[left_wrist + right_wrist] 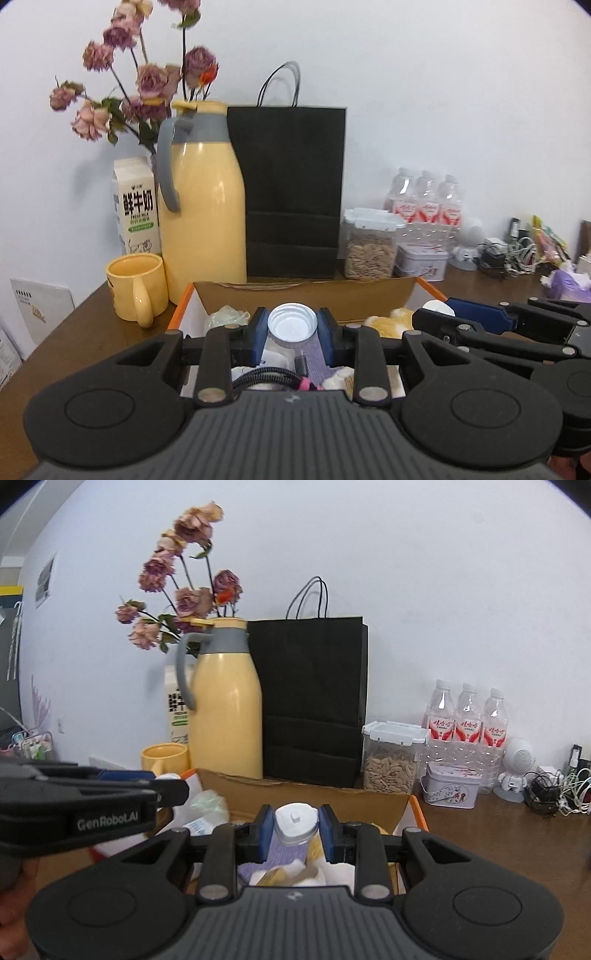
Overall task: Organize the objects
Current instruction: 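Carry the white cap and white item into the box and open both tools, then withdraw both tools from the box back over the table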
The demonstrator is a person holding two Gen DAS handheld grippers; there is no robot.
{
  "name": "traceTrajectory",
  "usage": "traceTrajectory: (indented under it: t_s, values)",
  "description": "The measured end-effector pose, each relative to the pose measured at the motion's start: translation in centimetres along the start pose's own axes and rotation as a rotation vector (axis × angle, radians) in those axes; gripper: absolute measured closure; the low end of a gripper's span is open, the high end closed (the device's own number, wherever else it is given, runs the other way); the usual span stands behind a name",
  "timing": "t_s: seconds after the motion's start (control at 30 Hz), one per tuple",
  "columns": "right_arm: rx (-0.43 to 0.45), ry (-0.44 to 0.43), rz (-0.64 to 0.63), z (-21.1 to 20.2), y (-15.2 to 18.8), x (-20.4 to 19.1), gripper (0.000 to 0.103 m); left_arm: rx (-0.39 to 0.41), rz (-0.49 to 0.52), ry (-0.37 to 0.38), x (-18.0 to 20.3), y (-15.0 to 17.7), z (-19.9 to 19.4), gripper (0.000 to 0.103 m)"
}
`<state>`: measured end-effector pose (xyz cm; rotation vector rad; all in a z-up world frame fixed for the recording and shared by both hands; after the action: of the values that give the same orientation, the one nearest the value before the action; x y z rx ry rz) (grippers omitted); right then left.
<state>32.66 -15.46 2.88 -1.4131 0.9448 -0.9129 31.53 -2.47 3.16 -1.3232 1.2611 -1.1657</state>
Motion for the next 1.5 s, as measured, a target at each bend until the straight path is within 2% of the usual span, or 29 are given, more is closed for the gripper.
traceTrajectory:
  t_s: [0.17,0.33,0.37,0.4,0.43,0.47,0.5,0.53,0.57,0.9,1.23,1.37,1.5]
  values:
    - [-0.032,0.017,0.005,3.1,2.3,0.9,0.078,-0.039,-0.010,-0.010,-0.4,2.0,3.4,0.074]
    - [-0.068,0.012,0.009,4.0,4.0,1.3,0.077,-0.062,-0.014,-0.027,-1.3,3.0,4.0,0.071]
    - [-0.075,0.015,0.011,3.9,4.2,1.4,0.076,-0.059,-0.018,-0.034,-1.5,3.0,3.9,0.058]
    - [-0.083,0.021,0.012,3.9,4.3,1.5,0.075,-0.052,-0.024,-0.044,-1.8,2.9,3.6,0.032]
    - [-0.087,0.026,0.014,3.9,4.4,1.5,0.071,-0.037,-0.029,-0.057,-1.9,2.7,3.4,0.019]
    - [-0.094,0.032,0.015,3.7,4.4,1.6,0.057,-0.014,-0.032,-0.071,-2.1,2.5,3.0,0.000]
    - [-0.098,0.040,0.019,3.6,4.5,1.7,0.046,0.013,-0.035,-0.084,-2.2,2.3,2.6,0.000]
    - [-0.097,0.049,0.025,3.4,4.5,1.8,0.020,0.028,-0.036,-0.094,-2.4,2.1,2.3,0.000]
    - [-0.093,0.056,0.029,3.2,4.5,1.9,0.000,0.029,-0.039,-0.097,-2.5,2.0,2.2,0.000]
    - [-0.083,0.057,0.030,2.1,4.1,1.8,0.000,0.014,-0.049,-0.119,-3.1,1.7,1.8,0.000]
    - [-0.061,0.035,0.023,-0.9,3.4,1.9,0.000,0.061,-0.039,-0.168,-5.7,0.1,-1.8,0.000]
    - [-0.070,0.019,0.019,-2.3,3.5,2.0,0.000,0.036,0.004,-0.197,-7.4,0.8,-3.5,0.000]
    - [-0.111,-0.006,-0.005,-3.5,4.2,1.6,0.000,-0.031,0.041,-0.232,-9.5,2.6,-4.8,0.000]
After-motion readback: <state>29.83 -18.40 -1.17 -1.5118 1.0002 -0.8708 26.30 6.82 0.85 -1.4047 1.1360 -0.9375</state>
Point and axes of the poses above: each gripper's, at about its wrist camera, not at the fingertips, and z roughly the way its jaws point, x to its right, y to its underside, the point moved 4 cm from there along z, roughly the way its jaws point, and after that the axes turned 15 degrees about x, right-handed, at the moved point
